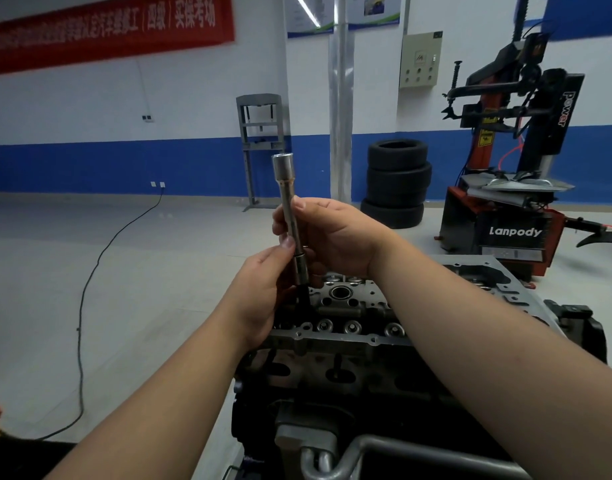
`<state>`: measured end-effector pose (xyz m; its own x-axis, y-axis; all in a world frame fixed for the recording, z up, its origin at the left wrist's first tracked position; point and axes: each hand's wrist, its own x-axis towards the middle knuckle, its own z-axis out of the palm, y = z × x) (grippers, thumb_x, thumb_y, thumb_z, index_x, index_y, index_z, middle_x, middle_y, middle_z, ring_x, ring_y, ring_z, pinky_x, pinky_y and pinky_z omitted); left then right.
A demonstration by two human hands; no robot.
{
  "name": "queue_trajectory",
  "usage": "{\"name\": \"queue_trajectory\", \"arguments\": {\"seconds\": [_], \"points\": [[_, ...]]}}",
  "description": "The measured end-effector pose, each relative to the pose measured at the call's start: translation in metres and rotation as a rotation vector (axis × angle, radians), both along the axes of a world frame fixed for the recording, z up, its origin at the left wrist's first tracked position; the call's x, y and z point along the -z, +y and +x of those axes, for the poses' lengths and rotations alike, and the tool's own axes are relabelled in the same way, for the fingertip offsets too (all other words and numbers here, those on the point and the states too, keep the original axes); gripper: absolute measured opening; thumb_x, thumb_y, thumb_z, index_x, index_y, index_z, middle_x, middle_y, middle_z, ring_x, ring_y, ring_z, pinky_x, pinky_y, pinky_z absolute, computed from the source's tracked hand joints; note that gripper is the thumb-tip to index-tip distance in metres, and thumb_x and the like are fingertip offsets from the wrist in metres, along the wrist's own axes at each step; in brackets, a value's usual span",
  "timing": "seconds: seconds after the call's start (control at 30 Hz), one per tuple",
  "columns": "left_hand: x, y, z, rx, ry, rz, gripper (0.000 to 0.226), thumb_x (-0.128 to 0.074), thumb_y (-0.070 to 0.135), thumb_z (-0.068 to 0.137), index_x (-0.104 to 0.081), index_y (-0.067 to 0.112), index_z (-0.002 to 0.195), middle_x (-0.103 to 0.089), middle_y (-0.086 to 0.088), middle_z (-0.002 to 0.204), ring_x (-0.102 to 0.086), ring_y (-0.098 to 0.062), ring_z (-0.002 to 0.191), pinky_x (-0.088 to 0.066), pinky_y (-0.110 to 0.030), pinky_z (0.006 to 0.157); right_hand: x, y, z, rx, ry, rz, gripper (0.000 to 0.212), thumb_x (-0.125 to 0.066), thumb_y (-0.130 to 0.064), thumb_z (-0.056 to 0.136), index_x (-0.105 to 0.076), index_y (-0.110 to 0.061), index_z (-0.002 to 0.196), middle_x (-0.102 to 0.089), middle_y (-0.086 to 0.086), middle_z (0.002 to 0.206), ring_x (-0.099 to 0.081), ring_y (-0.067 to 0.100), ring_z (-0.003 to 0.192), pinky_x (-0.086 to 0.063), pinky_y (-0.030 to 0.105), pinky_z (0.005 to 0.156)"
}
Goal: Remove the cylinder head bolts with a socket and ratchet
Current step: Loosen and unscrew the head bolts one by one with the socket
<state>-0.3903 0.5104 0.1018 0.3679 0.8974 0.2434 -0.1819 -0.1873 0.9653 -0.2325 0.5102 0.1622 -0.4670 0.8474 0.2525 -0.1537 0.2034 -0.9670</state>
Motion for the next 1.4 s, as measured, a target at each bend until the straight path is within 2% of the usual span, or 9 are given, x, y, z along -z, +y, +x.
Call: {"name": "queue_trajectory", "arguments": {"seconds": [0.2, 0.37, 0.47, 0.63, 0.83, 1.07, 1.2, 1.3, 1.4], "points": [[-0.0028, -0.0035, 0.0039, -0.035, -0.002, -0.015, 0.047, -0.06, 0.059, 0.08, -0.075, 0.018, 0.097, -0.076, -0.006, 0.083, -0.073, -0.017, 0.074, -0.057, -0.028, 0.063, -0.0001, -0.0001, -0.0035, 0.022, 0.036, -0.016, 0.017, -0.058, -0.028, 0.091, -0.055, -0.014, 0.102, -0.059, 0.0, 0.087, -0.054, 0.016, 0.077, -0.041, 0.033, 0.071], [-0.0036, -0.0032, 0.0051, -0.08, -0.024, 0.011, 0.036, -0.067, 0.057, 0.073, -0.078, 0.028, 0.092, -0.078, 0.001, 0.091, -0.074, -0.011, 0.083, -0.051, -0.039, 0.082, 0.0002, 0.0012, -0.0023, 0.03, 0.028, 0.017, 0.014, -0.055, -0.024, 0.099, -0.059, -0.012, 0.094, -0.065, 0.003, 0.088, -0.06, 0.019, 0.083, -0.046, 0.037, 0.081], [-0.0041, -0.0043, 0.0022, -0.032, -0.009, 0.034, 0.033, -0.066, 0.061, 0.081, -0.079, 0.034, 0.093, -0.078, 0.005, 0.099, -0.074, -0.009, 0.089, -0.053, -0.033, 0.079, -0.0002, 0.0011, 0.0002, -0.046, -0.002, -0.017, 0.026, -0.049, -0.032, 0.1, -0.064, -0.011, 0.103, -0.068, 0.001, 0.092, -0.063, 0.016, 0.086, -0.05, 0.034, 0.084], [-0.0024, -0.0081, 0.0011, -0.017, 0.113, 0.09, 0.042, -0.043, 0.044, 0.107, -0.071, 0.013, 0.101, -0.077, -0.008, 0.091, -0.074, -0.022, 0.084, -0.056, -0.034, 0.077, -0.0015, 0.002, 0.0041, -0.072, -0.009, -0.079, 0.033, -0.045, -0.039, 0.1, -0.064, -0.013, 0.108, -0.067, -0.001, 0.09, -0.062, 0.013, 0.082, -0.041, 0.028, 0.072], [-0.0016, -0.0093, 0.0063, -0.144, 0.053, 0.132, 0.018, -0.067, 0.043, 0.089, -0.078, 0.029, 0.088, -0.076, 0.0, 0.082, -0.073, -0.014, 0.08, -0.056, -0.037, 0.081, 0.0012, 0.0014, -0.0031, -0.02, 0.048, -0.022, 0.012, -0.053, -0.027, 0.098, -0.053, -0.015, 0.093, -0.064, 0.004, 0.085, -0.063, 0.021, 0.079, -0.049, 0.034, 0.075], [-0.002, -0.0063, 0.0012, -0.05, 0.038, 0.061, 0.042, -0.045, 0.056, 0.094, -0.079, 0.032, 0.089, -0.077, -0.005, 0.094, -0.073, -0.017, 0.083, -0.051, -0.036, 0.079, -0.0007, -0.0008, 0.0009, -0.027, 0.032, -0.056, 0.027, -0.047, -0.035, 0.102, -0.062, -0.012, 0.102, -0.067, 0.001, 0.092, -0.064, 0.012, 0.077, -0.054, 0.025, 0.064], [-0.0004, -0.007, 0.0006, -0.076, 0.001, 0.059, 0.038, -0.053, 0.059, 0.094, -0.08, 0.032, 0.088, -0.078, -0.005, 0.09, -0.074, -0.016, 0.082, -0.052, -0.036, 0.08, -0.0011, 0.0011, 0.0006, 0.006, -0.013, -0.073, 0.031, -0.051, -0.043, 0.097, -0.067, -0.018, 0.104, -0.064, -0.002, 0.091, -0.059, 0.014, 0.084, -0.049, 0.031, 0.083], [-0.0005, -0.0084, 0.0037, -0.107, 0.003, 0.066, 0.036, -0.06, 0.057, 0.081, -0.076, 0.026, 0.091, -0.077, -0.003, 0.088, -0.075, -0.019, 0.084, -0.056, -0.041, 0.082, -0.0016, 0.0008, -0.0017, 0.014, 0.031, -0.041, 0.022, -0.056, -0.033, 0.091, -0.06, -0.014, 0.101, -0.059, 0.0, 0.085, -0.053, 0.019, 0.083, -0.038, 0.043, 0.09], [-0.0023, -0.0091, 0.0063, -0.144, 0.013, 0.078, 0.043, -0.065, 0.058, 0.076, -0.073, 0.022, 0.098, -0.077, -0.005, 0.093, -0.073, -0.026, 0.092, -0.056, -0.054, 0.091, -0.0008, 0.0015, -0.0023, 0.031, 0.038, 0.013, 0.01, -0.058, -0.019, 0.094, -0.053, -0.011, 0.094, -0.061, 0.002, 0.082, -0.058, 0.018, 0.078, -0.046, 0.036, 0.08]]}}
